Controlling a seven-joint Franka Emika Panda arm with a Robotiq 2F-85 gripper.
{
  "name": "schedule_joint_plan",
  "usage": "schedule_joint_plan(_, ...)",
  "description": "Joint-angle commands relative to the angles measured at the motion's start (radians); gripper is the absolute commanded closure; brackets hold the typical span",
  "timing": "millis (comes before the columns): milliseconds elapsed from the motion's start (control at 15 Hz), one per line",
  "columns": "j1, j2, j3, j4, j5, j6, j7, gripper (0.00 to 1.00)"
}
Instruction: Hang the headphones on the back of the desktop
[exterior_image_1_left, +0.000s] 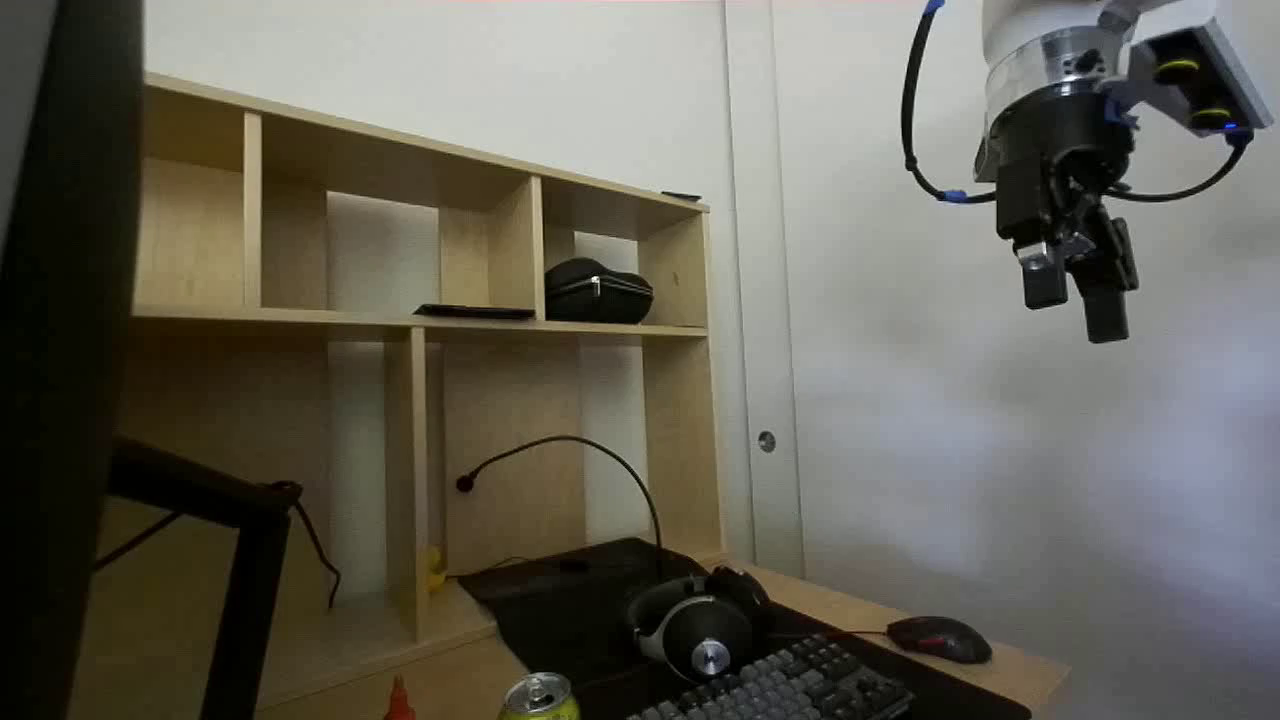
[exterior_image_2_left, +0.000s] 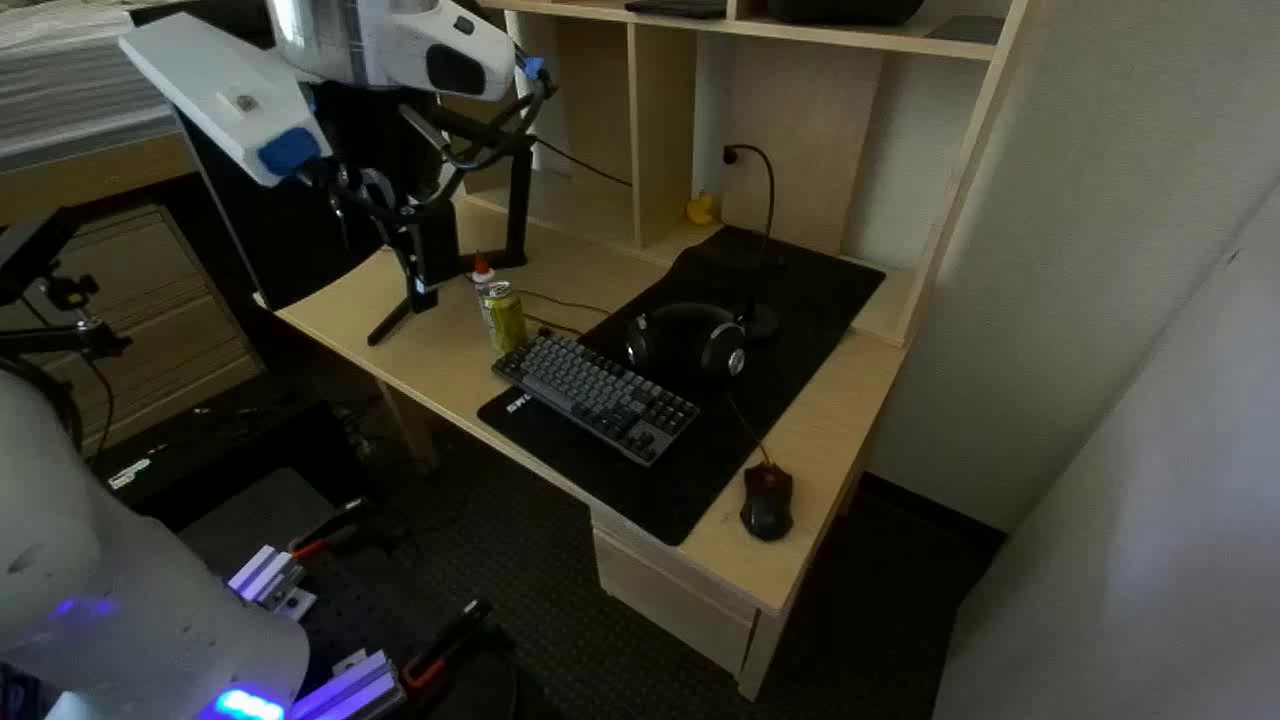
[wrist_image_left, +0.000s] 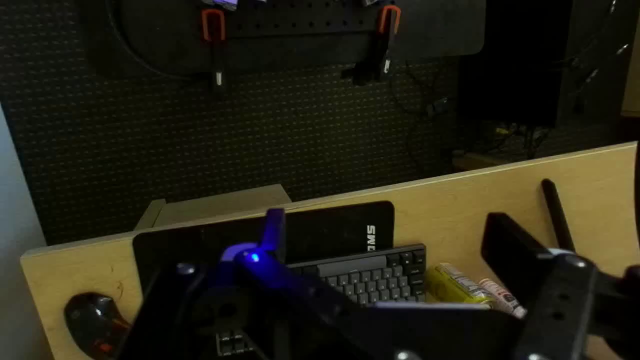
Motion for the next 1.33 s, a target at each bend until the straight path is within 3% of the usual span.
schedule_joint_plan(0, -0.025, 0.006, 0.018, 0.002, 0.012, -0.002, -0.015, 0.00)
schedule_joint_plan(200, -0.025, 0.006, 0.018, 0.002, 0.012, -0.002, -0.015, 0.00)
schedule_joint_plan(333, -0.016, 0.033, 0.104, -0.019, 0.031, 0.063, 0.099, 0.00)
schedule_joint_plan(600, -0.008, 0.224, 0.269, 0.009, 0.138, 0.326, 0.428, 0.00)
schedule_joint_plan(800, -0.034, 0.420, 0.344, 0.080, 0.122, 0.553, 0.617, 0.00)
schedule_joint_plan(867, -0.033, 0.481, 0.363, 0.133, 0.124, 0.577, 0.696, 0.00)
schedule_joint_plan(933, -0.007, 0.346, 0.330, 0.026, 0.121, 0.544, 0.609, 0.00)
schedule_joint_plan(1200, -0.004, 0.390, 0.333, 0.050, 0.119, 0.556, 0.628, 0.00)
schedule_joint_plan(1267, -0.030, 0.436, 0.363, 0.054, 0.056, 0.606, 0.680, 0.00)
